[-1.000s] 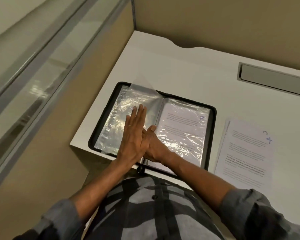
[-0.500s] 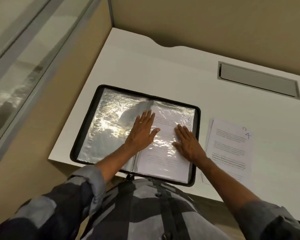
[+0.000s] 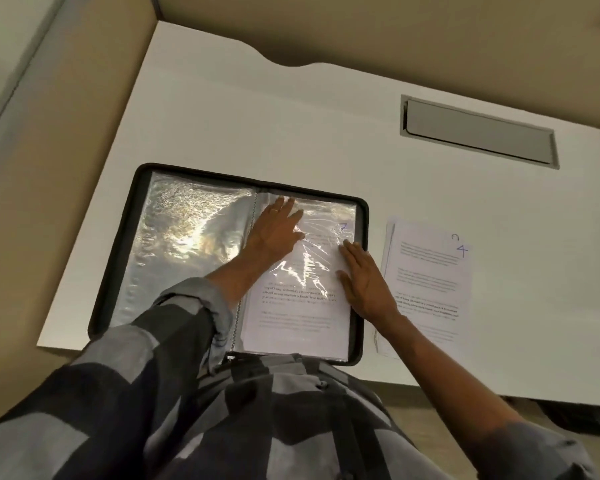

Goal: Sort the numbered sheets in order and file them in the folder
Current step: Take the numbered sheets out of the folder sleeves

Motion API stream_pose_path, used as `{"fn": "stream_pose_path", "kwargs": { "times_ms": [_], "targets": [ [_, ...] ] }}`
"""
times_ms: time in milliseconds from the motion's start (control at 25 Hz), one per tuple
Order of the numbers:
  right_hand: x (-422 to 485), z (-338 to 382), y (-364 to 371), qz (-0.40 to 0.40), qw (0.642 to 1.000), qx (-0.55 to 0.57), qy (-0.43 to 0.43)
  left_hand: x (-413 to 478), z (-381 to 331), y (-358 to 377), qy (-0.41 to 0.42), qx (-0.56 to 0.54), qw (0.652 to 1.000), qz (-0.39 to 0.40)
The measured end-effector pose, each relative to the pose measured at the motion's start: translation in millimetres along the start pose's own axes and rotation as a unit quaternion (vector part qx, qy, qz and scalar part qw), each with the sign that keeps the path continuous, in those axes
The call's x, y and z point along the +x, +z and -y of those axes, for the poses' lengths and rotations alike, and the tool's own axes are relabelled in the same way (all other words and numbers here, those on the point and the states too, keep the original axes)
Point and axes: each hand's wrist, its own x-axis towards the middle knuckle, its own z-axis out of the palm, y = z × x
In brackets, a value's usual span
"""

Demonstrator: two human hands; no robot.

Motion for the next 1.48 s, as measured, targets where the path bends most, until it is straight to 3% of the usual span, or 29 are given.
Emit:
{"fn": "stream_pose_path", "kwargs": {
  "times_ms": [120,240,400,560,800,960,1080,1240,1480],
  "targets": [
    [45.5,13.6,-23.6,-0.07,0.997,0.023,-0.036,-4.6,1.3,-6.0,-0.007,-0.078,0.994,-0.079],
    [106.9,32.6,-50.5,-0.052,0.994,0.061,-0.074,-10.8,-4.1,-9.0,-0.023,-0.106,0.987,-0.12],
    [180.8,43.0,-62.3,0.11,0.99,0.014,-0.086,-21.0,2.2,-3.9,-0.009,-0.126,0.976,-0.175],
    [208.9,51.7,-64.5,0.267,0.958,-0.087,-0.052,-25.5,5.4,-1.7,-0.004,-0.179,0.964,-0.195],
    [227.9,59.0,-56.5,0.327,0.94,-0.099,0.005,-28.5,1.5,0.6,-0.011,-0.18,0.962,-0.206],
    [237.5,53.6,-51.5,0.373,0.92,-0.117,-0.005,-28.8,4.6,4.2,-0.018,-0.192,0.961,-0.197],
    [251.3,43.0,-67.3,0.33,0.936,-0.122,0.009,-20.2,7.8,-9.9,-0.032,-0.228,0.954,-0.19],
    [282.3,22.5,-101.7,0.196,0.975,-0.096,0.046,13.9,26.7,-43.5,-0.062,-0.268,0.944,-0.181],
    [319.0,13.0,-130.1,-0.022,0.999,-0.019,0.042,87.8,63.9,-74.7,-0.183,-0.38,0.905,-0.044]
  ]
}}
